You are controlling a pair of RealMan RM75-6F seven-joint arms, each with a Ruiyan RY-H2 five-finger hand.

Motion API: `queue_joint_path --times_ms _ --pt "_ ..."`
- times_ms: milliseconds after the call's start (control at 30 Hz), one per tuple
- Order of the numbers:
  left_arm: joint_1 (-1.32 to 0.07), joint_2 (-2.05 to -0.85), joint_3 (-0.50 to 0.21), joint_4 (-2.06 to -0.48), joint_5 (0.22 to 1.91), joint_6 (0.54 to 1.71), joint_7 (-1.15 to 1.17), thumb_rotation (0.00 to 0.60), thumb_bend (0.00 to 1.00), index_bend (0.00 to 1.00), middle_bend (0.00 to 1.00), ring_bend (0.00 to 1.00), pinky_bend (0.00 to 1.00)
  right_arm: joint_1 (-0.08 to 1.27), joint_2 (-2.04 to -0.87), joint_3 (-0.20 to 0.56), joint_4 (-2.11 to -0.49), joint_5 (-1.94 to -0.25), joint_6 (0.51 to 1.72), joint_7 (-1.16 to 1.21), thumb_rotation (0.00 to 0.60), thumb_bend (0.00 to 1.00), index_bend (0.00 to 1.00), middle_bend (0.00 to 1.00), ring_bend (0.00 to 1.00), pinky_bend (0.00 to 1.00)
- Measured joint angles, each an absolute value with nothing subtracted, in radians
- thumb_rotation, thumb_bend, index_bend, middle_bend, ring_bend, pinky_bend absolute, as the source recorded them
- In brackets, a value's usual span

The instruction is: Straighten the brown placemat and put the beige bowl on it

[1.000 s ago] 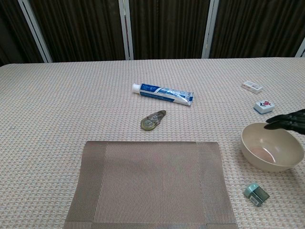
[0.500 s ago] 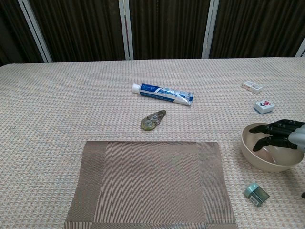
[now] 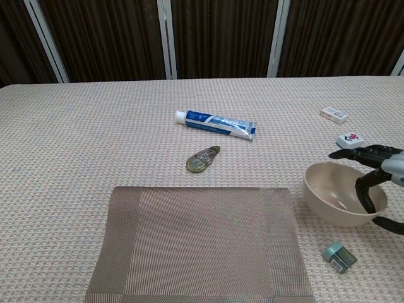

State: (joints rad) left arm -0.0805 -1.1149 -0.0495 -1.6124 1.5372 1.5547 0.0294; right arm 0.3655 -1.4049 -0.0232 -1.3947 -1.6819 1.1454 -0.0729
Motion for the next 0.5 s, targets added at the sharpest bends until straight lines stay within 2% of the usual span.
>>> queue_joint_path --times_ms 233,500 --pt "-0.079 -1.11 -0.05 -1.613 1.539 1.556 0.021 0.6 0.0 0.0 0.0 0.0 0.0 0.362 -1.403 0.006 -1.379 -1.674 1.213 0.007 0.6 0.37 0.72 0.0 0.0 0.0" --pt "-0.08 -1.109 -0.05 -1.615 1.538 1.552 0.017 0.6 0.0 0.0 0.0 0.0 0.0 0.384 -1.392 0.099 -1.322 -1.564 1.213 0.053 0.6 0.36 0.74 0.0 0.0 0.0"
